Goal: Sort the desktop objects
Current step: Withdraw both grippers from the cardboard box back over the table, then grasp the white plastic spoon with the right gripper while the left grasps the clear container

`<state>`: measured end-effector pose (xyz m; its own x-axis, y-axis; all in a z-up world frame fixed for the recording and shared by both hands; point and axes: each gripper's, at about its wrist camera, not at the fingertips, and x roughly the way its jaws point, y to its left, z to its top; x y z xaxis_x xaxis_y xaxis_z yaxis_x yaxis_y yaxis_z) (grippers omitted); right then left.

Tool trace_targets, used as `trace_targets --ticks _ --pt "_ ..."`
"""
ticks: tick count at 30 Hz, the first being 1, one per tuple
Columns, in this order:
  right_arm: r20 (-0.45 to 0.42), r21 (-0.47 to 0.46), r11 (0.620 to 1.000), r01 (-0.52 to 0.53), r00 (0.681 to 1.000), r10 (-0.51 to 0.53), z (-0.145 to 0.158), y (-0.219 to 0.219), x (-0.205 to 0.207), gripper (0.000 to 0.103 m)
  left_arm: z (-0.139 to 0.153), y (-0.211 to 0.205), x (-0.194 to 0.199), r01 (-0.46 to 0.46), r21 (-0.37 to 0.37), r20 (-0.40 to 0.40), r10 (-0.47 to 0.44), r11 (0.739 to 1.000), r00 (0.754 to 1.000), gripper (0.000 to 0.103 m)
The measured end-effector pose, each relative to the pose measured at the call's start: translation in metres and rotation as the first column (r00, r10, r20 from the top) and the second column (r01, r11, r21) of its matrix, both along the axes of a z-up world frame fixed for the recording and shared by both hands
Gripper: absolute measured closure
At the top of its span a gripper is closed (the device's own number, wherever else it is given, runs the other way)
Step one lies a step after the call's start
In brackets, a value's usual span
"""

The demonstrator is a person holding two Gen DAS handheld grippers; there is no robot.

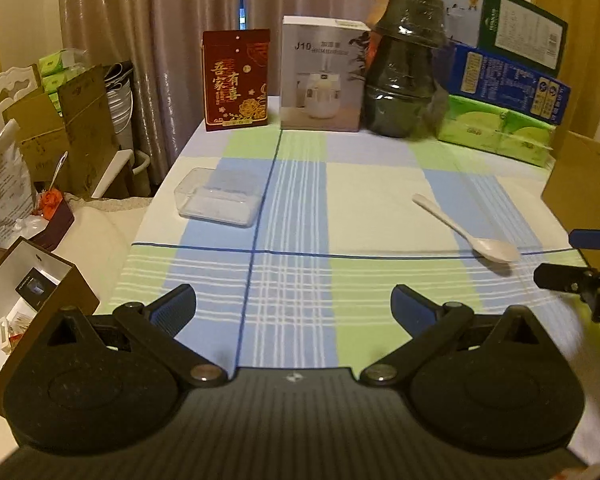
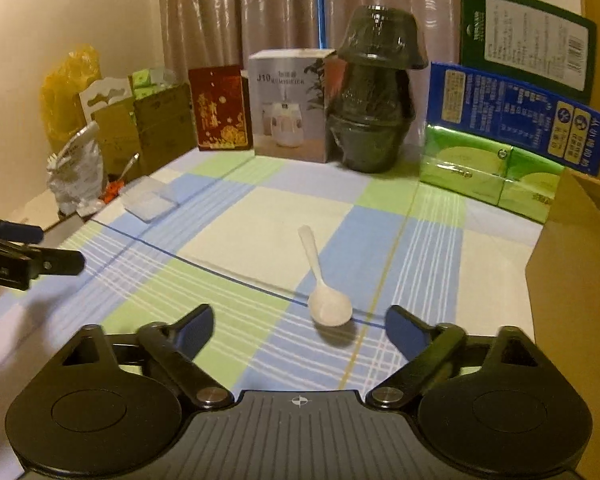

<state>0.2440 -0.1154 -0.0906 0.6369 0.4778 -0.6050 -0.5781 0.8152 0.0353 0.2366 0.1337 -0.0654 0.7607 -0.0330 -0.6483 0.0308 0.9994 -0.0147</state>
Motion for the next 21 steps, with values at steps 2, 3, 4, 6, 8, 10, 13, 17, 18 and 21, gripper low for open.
trace_targets --ticks 2,3,4,6,8,10,13,17,18,21 --pt "0.004 -0.009 1.0 0.005 1.0 -0.005 -0.007 0.003 0.009 0.024 -0.006 0.001 0.006 0.001 0.014 -0.01 -0.001 1.0 1.0 0.001" --pt "0.007 -0.01 1.0 0.004 1.0 -0.004 -0.01 0.004 0.013 0.026 -0.009 0.002 0.009 0.01 0.02 -0.014 -0.01 1.0 1.0 0.001" --pt "0.01 -0.012 1.0 0.004 1.0 -0.004 -0.013 0.005 0.017 0.027 -0.012 0.001 0.012 0.019 0.028 -0.017 -0.019 0.999 1.0 0.001" --pt "0.015 -0.024 1.0 0.003 1.0 -0.003 -0.02 0.008 0.025 0.031 -0.018 -0.001 0.016 0.032 0.04 -0.027 -0.031 0.999 0.999 0.001" --pt "0.017 -0.041 0.999 -0.002 1.0 0.002 -0.026 0.012 0.032 0.035 -0.024 -0.003 0.02 0.045 0.044 -0.034 -0.044 0.998 0.998 0.001" --pt "0.022 -0.061 0.998 -0.015 1.0 0.016 -0.032 0.015 0.036 0.037 -0.029 -0.006 0.025 0.059 0.041 -0.04 -0.057 0.997 0.998 0.001" --pt "0.037 -0.112 0.994 -0.022 0.999 0.026 -0.042 0.021 0.043 0.042 -0.032 -0.01 0.03 0.073 0.035 -0.045 -0.072 0.997 0.996 0.001" --pt "0.032 -0.134 0.991 -0.029 0.999 0.033 -0.051 0.023 0.052 0.052 -0.03 -0.015 0.036 0.081 0.015 -0.03 -0.081 0.997 0.996 0.001" --pt "0.029 -0.139 0.99 -0.03 0.999 0.034 -0.053 0.023 0.054 0.054 -0.031 -0.016 0.038 0.085 0.014 -0.028 -0.085 0.996 0.996 0.001" --pt "0.019 -0.14 0.99 -0.034 0.999 0.037 -0.056 0.024 0.056 0.057 -0.033 -0.018 0.042 0.086 -0.003 -0.032 -0.086 0.996 0.996 0.001"
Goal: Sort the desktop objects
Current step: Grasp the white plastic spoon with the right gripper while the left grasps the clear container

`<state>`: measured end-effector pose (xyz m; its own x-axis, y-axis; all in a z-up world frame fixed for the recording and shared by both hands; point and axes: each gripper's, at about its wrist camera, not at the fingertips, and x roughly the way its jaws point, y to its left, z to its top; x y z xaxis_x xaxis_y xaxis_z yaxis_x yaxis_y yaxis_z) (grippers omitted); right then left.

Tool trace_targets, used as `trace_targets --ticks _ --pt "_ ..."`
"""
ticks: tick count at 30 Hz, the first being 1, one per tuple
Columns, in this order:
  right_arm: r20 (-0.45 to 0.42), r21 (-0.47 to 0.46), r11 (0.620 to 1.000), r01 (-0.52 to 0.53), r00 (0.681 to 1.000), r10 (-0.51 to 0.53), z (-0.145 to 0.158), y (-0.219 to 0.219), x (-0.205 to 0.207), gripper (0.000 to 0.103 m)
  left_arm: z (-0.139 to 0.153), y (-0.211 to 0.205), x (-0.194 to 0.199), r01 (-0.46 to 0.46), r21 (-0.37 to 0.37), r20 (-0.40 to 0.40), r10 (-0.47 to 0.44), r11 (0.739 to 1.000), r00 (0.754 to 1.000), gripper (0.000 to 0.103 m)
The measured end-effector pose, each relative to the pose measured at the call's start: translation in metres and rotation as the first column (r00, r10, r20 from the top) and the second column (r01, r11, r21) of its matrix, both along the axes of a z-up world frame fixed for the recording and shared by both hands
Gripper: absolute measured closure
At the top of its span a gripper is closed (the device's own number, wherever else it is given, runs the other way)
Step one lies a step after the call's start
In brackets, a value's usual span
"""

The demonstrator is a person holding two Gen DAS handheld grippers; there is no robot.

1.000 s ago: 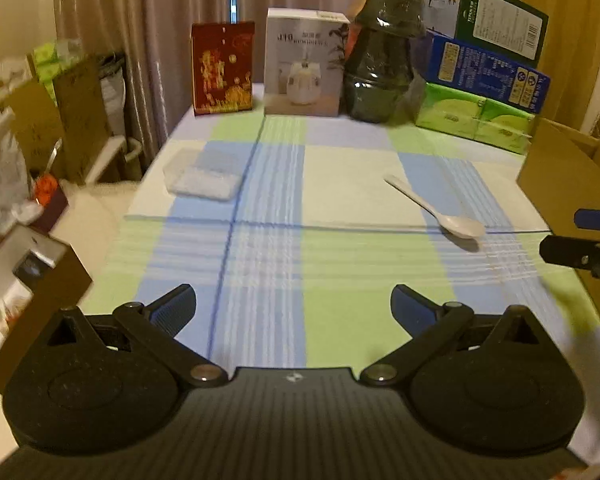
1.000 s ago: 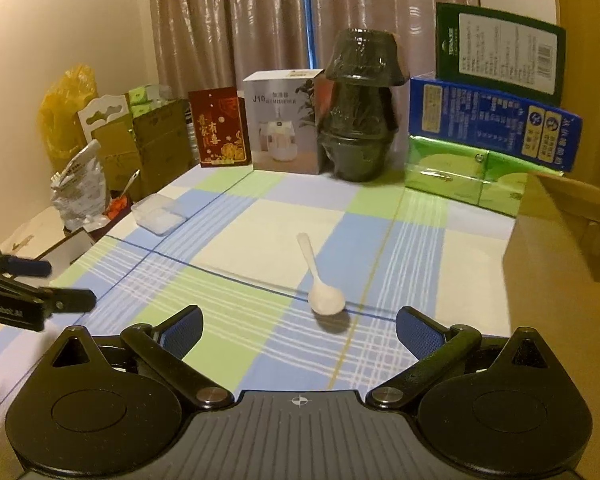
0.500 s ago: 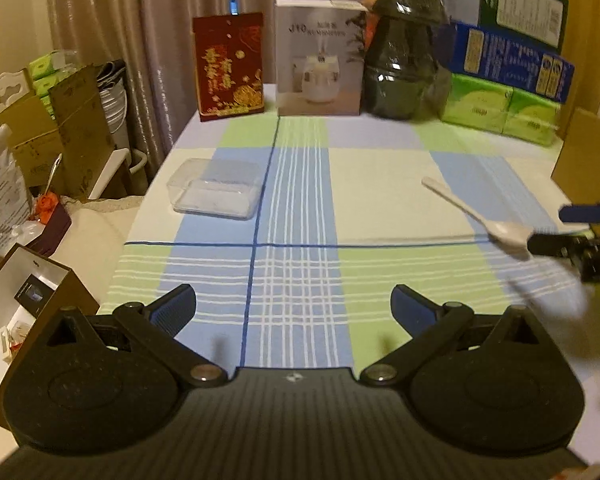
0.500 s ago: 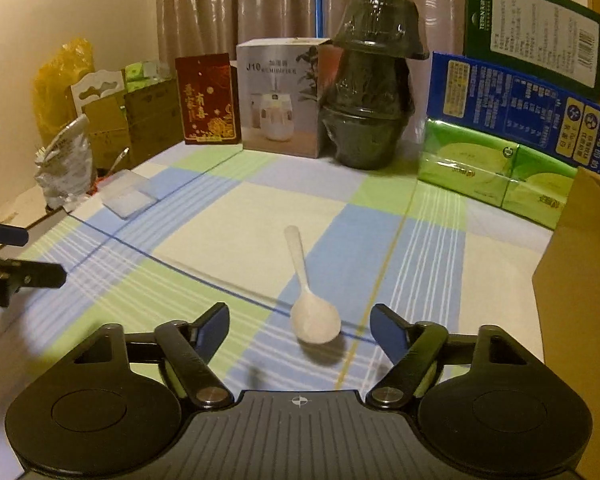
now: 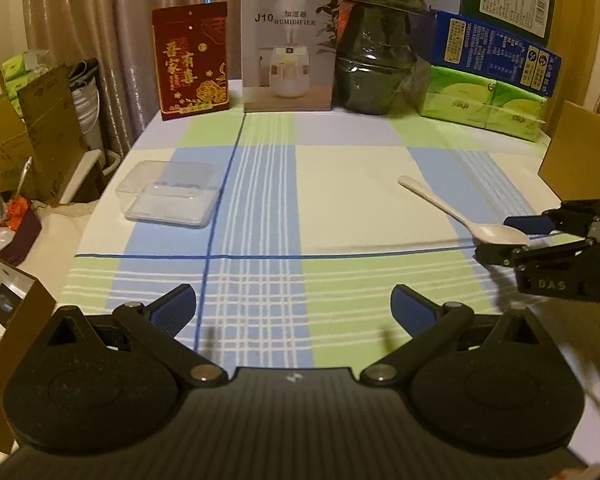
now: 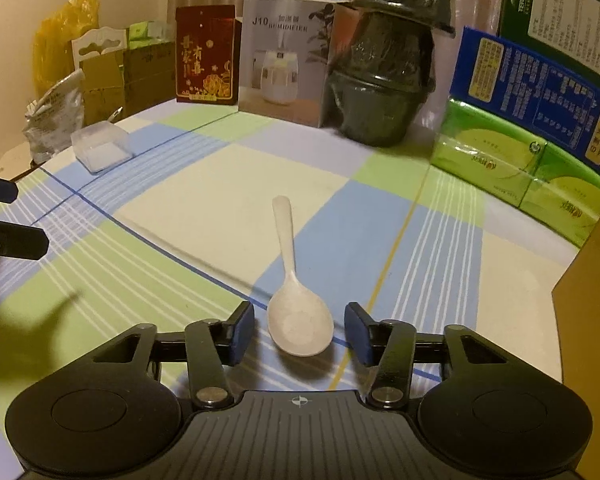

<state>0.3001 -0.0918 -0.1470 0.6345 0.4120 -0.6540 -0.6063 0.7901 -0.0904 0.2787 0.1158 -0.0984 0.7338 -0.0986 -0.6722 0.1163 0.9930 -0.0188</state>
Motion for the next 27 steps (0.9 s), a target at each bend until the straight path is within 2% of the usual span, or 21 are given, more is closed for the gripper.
trace_targets --ticks 7,11,19,27 --pt "0.006 -0.001 1.0 -0.009 1.0 0.009 -0.001 0.003 0.001 0.063 -0.001 -0.002 0.004 0.008 -0.013 0.001 -0.008 1.0 1.0 0.001" --pt "0.007 -0.001 1.0 -0.007 1.0 0.007 0.0 0.004 0.001 0.072 -0.001 -0.002 0.004 0.008 -0.016 0.0 -0.008 1.0 1.0 0.001" --pt "-0.008 0.012 1.0 0.023 1.0 -0.023 0.002 0.003 0.001 0.072 0.0 -0.001 0.003 -0.001 -0.026 0.0 0.001 1.0 1.0 0.001" --pt "-0.026 0.093 0.995 0.038 0.999 -0.036 0.016 0.005 0.001 0.072 0.001 0.003 0.004 -0.007 -0.023 0.009 0.007 1.0 1.0 0.001"
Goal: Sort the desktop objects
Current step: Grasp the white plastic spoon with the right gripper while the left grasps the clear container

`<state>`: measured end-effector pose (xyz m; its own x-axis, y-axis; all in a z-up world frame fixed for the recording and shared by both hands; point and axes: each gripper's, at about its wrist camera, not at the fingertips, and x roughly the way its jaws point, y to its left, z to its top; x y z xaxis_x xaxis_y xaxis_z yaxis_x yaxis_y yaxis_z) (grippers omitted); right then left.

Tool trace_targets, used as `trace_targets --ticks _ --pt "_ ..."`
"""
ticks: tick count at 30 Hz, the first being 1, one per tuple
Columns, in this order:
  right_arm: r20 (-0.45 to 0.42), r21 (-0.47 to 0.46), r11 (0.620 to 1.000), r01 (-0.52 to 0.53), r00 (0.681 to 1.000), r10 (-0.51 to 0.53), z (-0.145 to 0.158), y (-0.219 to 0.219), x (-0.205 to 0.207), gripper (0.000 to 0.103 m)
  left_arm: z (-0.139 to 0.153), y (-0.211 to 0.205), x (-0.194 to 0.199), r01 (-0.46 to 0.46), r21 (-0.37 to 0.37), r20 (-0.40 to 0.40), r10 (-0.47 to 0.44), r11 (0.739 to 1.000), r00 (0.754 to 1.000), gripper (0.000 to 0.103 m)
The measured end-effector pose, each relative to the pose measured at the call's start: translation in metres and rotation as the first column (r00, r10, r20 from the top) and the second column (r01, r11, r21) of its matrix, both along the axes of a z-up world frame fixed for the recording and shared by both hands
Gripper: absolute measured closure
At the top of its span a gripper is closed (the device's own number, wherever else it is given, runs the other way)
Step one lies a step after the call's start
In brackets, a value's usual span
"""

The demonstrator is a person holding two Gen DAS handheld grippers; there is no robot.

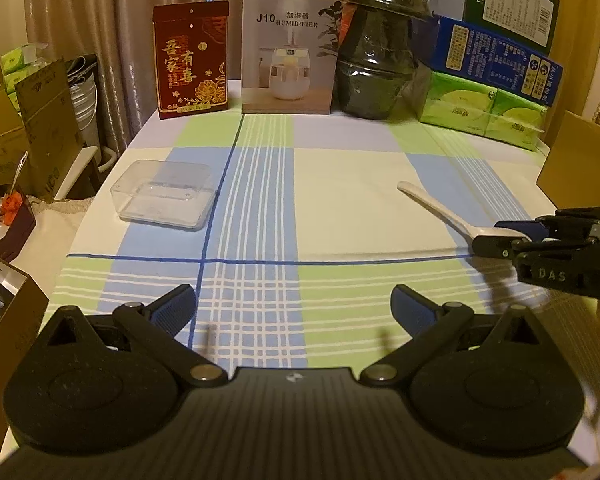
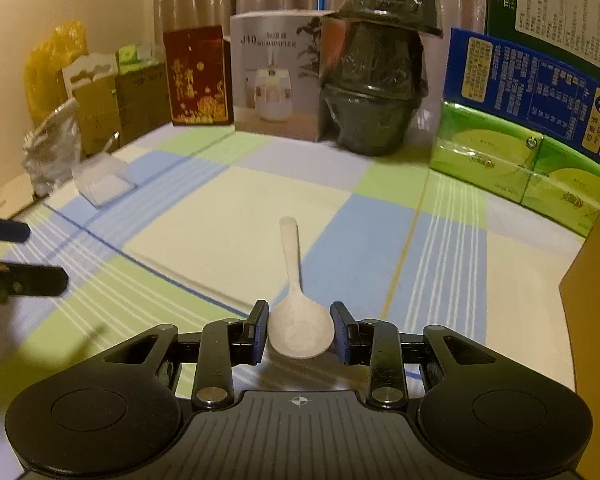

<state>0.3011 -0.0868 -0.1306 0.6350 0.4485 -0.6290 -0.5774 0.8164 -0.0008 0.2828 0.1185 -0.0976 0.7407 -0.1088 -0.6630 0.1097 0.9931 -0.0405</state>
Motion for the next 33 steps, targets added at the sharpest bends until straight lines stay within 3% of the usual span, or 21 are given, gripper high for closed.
trace_targets --ticks 15,22,33 --pt "-0.01 0.028 0.997 -0.074 0.997 0.075 -0.009 0.043 -0.004 0.073 -0.002 0.018 0.01 -0.024 0.059 0.022 0.023 0.998 0.999 0.001" --pt "-0.019 0.048 0.995 -0.09 0.996 0.091 -0.012 0.064 0.006 0.073 -0.006 0.038 0.023 -0.051 0.152 0.064 0.042 0.987 0.997 0.001" --pt "-0.03 0.068 0.994 -0.083 0.996 0.085 -0.017 0.079 0.018 0.073 -0.013 0.074 0.067 -0.081 0.154 0.102 0.066 0.985 0.993 0.001"
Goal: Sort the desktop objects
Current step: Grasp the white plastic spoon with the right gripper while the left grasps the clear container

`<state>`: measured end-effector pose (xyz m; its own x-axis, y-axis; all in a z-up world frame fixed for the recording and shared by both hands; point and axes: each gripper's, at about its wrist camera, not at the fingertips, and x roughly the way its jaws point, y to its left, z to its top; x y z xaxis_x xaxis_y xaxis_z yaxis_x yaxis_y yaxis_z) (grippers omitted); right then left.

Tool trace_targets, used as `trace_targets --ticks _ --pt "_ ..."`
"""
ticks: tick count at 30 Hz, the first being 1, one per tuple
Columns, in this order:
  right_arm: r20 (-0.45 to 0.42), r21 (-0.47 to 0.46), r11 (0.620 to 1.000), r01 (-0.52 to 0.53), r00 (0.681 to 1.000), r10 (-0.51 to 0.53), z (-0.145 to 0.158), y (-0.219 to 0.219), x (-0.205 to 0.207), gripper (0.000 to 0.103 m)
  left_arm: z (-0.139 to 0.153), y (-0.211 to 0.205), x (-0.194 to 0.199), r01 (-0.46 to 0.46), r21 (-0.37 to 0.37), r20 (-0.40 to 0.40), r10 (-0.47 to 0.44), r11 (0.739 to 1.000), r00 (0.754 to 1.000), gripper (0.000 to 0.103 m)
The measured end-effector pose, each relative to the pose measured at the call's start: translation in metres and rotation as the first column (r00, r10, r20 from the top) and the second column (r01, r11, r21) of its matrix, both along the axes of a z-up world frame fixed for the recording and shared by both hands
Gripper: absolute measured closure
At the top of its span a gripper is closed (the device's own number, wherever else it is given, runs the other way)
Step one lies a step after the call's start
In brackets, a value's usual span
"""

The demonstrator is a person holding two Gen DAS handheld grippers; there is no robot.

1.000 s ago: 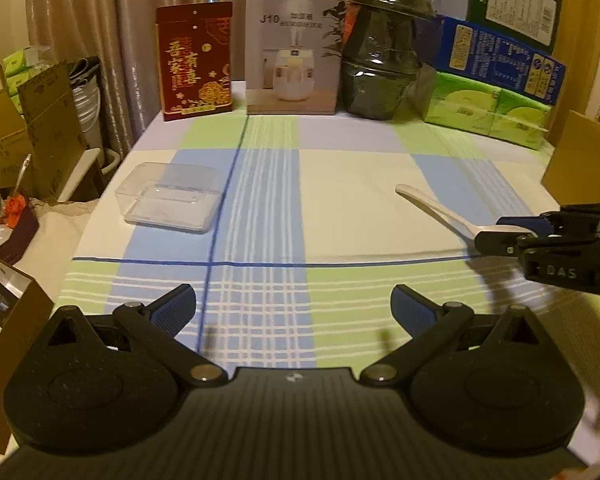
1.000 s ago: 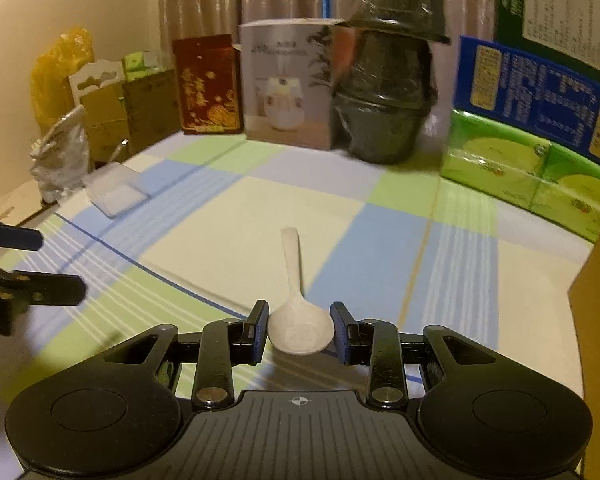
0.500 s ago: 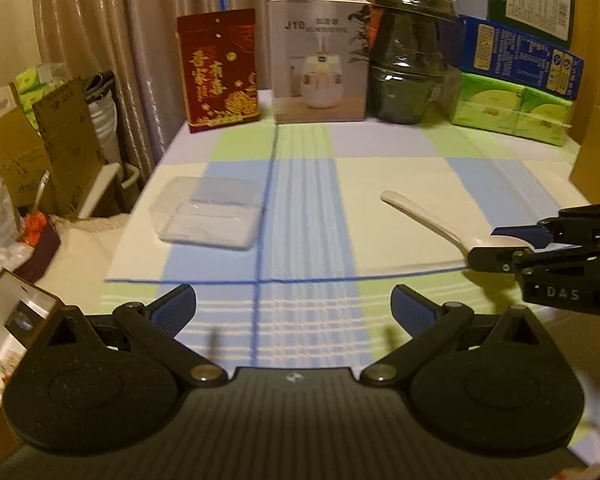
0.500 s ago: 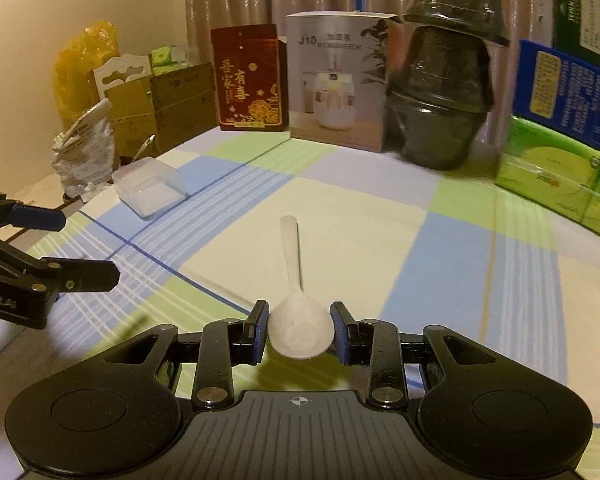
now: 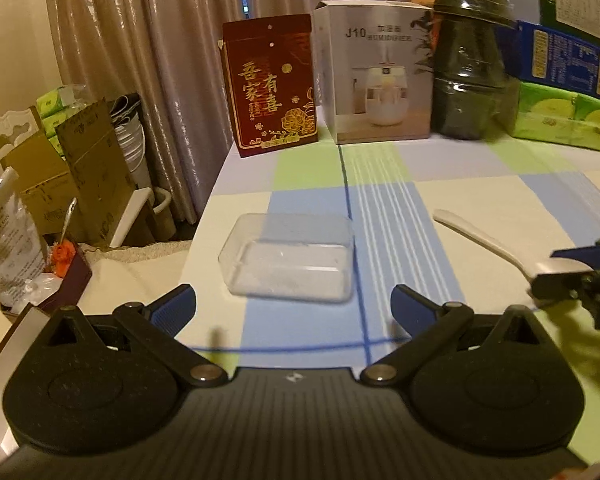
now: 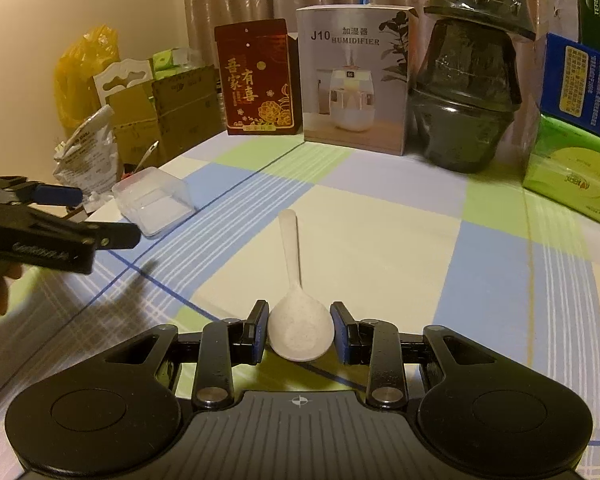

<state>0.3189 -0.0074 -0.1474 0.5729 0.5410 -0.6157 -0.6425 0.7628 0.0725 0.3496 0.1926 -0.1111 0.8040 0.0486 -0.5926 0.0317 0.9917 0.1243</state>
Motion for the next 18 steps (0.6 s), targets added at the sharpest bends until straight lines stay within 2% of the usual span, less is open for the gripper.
trace_targets --ticks 6,16,17,18 --pt "0.014 -0.002 1.0 0.01 1.0 -0.01 -0.001 0.004 0.002 0.073 -0.009 0.01 0.028 0.015 0.029 -0.035 -0.014 0.999 0.999 0.001" --pt "0.038 -0.014 1.0 0.027 0.999 -0.027 -0.003 0.011 0.001 0.073 -0.016 0.018 0.049 0.058 -0.035 -0.041 -0.06 0.998 0.997 0.002" --pt "0.041 -0.017 1.0 0.026 0.999 -0.025 -0.004 0.012 0.001 0.073 -0.016 0.017 0.051 0.063 -0.033 -0.042 -0.064 0.997 0.997 0.003" --pt "0.042 -0.019 1.0 0.024 0.999 -0.023 -0.004 0.012 0.001 0.073 -0.016 0.016 0.052 0.064 -0.031 -0.044 -0.065 0.998 0.997 0.01"
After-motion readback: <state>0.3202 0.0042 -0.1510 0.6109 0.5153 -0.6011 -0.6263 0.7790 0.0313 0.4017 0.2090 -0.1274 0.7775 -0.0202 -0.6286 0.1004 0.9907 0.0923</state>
